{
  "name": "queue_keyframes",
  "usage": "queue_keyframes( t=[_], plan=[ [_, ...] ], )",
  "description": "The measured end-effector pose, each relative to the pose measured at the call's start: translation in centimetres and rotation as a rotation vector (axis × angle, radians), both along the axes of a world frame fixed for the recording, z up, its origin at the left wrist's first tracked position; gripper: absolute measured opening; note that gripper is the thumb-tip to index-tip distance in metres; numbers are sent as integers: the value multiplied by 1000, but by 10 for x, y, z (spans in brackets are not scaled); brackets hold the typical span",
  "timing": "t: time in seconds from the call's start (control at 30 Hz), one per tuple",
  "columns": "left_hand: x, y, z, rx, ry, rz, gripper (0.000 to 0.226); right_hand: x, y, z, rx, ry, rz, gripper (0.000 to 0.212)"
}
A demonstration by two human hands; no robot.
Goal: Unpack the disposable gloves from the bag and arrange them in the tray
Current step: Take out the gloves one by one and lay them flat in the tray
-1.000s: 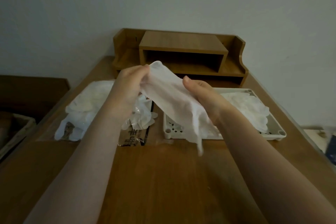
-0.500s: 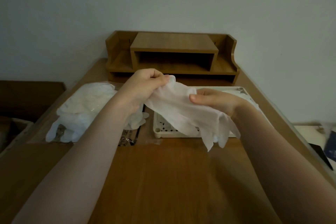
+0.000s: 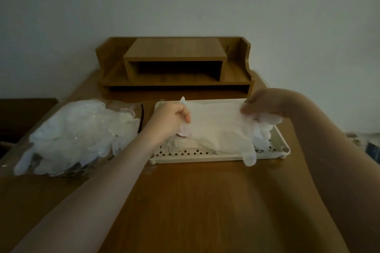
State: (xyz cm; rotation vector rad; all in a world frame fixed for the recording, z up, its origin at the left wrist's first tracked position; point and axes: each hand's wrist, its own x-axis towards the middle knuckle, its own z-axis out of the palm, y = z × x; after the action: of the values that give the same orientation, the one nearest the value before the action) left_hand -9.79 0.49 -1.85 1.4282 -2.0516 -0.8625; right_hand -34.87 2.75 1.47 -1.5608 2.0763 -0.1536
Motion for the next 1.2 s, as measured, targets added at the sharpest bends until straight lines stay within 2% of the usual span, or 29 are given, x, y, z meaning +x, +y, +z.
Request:
queue_keyframes(
  t=[0.13,0.2,0.3,0.37,0.4,0.47,0.5,0.57,0.63,0.7,0.87,1.07,1.2],
  plan=[
    [-9,-1,-3,-35,-118,22,34,8,-16,5,-153,-21,-26,17],
    [-10,-1,-4,-63,-183,-5,33,14,-25,-1,-182,60,-31,18],
    [-9,-3,-3,-177,-406,-6,36,25,-29,-16,-215,338,-25,32],
    [-7,-5,-3,-300,-515,52,35,37,-23,-24,-353,578,32,42],
    [-8,-4,-3,-395,-533,69,34,45,-19,-27,-443,614,89,45],
    [-19,-1,-3,-548,-493,6,33,64,-14,-33,-559,522,275,49],
    [-27,1,-6,-556,-466,-84,36,71,-13,-40,-536,457,368,51],
    [-40,1,-15,-403,-488,-280,45,77,-12,-55,-358,426,462,58],
    [-40,-6,-29,-174,-627,-388,56,69,-11,-70,-180,450,437,66],
    [-32,-15,-41,-58,-730,-386,67,59,-8,-79,-128,503,375,75],
    [-27,-21,-50,-64,-785,-322,89,36,2,-85,-93,517,212,106],
    [-11,-18,-50,-113,-812,-257,119,14,19,-88,-79,237,231,116],
    [-6,-18,-53,-149,-790,-193,118,14,15,-85,-140,286,241,120]
  ],
)
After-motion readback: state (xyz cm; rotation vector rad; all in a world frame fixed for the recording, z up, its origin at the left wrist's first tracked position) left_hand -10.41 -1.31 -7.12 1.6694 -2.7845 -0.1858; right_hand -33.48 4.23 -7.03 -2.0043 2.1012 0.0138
